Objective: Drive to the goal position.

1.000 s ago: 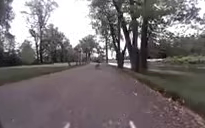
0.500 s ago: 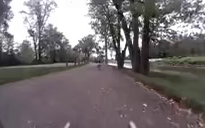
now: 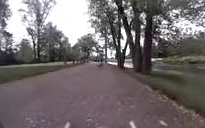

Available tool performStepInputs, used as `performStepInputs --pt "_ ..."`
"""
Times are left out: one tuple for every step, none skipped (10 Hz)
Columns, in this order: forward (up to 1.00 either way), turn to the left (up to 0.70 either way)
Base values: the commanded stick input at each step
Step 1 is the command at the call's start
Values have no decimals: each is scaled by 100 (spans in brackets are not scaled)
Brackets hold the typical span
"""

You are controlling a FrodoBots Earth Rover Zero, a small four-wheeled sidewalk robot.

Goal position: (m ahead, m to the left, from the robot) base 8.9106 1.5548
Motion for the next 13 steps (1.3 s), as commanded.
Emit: performStepInputs --pt "74 0" --pt "70 0" --pt "70 0" --pt "70 0" --pt "70 0" --pt "70 0" --pt "70 0" --pt "70 0" --pt "70 0" --pt "70 0" --pt "70 0" --pt "70 0" --pt "70 0"
